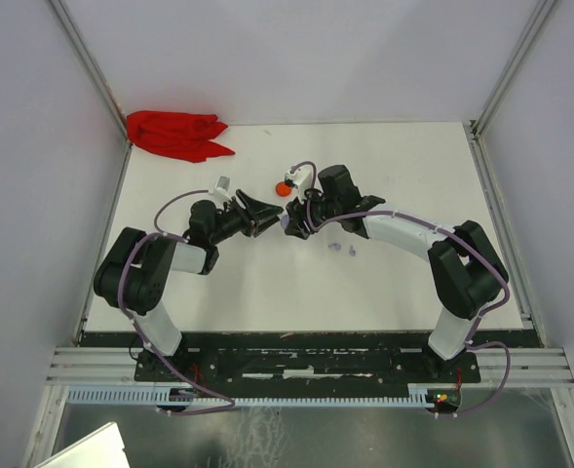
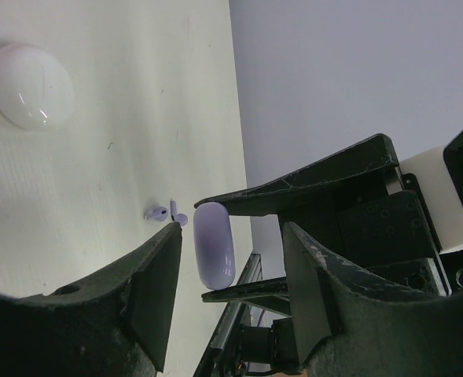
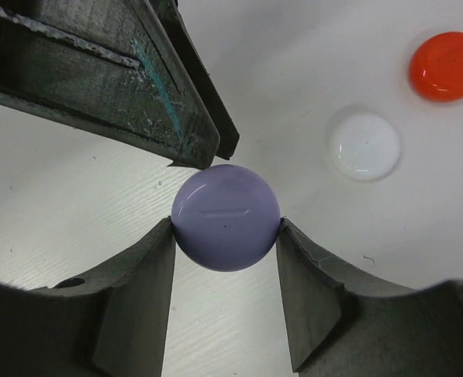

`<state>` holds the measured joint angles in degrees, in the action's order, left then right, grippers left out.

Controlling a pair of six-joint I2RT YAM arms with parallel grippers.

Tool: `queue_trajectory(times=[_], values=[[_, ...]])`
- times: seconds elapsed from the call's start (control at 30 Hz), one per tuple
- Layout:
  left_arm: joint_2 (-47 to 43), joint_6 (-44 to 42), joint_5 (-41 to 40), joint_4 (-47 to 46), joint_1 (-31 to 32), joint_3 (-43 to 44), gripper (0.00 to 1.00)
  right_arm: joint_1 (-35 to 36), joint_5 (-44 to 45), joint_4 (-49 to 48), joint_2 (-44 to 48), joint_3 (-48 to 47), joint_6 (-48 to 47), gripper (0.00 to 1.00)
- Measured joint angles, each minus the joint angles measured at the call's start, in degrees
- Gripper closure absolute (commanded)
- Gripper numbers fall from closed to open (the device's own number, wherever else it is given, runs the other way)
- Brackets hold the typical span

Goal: Insert the wireless bluetooth earbuds into the charging case
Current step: Open the charging case.

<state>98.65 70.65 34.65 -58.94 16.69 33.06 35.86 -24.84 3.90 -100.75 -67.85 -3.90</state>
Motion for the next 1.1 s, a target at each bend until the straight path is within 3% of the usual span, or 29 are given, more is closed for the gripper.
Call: queue_trajectory(times=[0.6, 1.1], values=[[0.48, 0.0, -0.07, 0.07, 2.03, 0.0, 0.44, 0.0, -0.09, 0.0, 0.0, 0.0, 0.0, 0.76], [1.11, -0.02, -0.76, 0.07, 2.32, 0.0, 0.57, -0.02, -0.09, -0.02, 0.0, 0.0, -0.02, 0.76]])
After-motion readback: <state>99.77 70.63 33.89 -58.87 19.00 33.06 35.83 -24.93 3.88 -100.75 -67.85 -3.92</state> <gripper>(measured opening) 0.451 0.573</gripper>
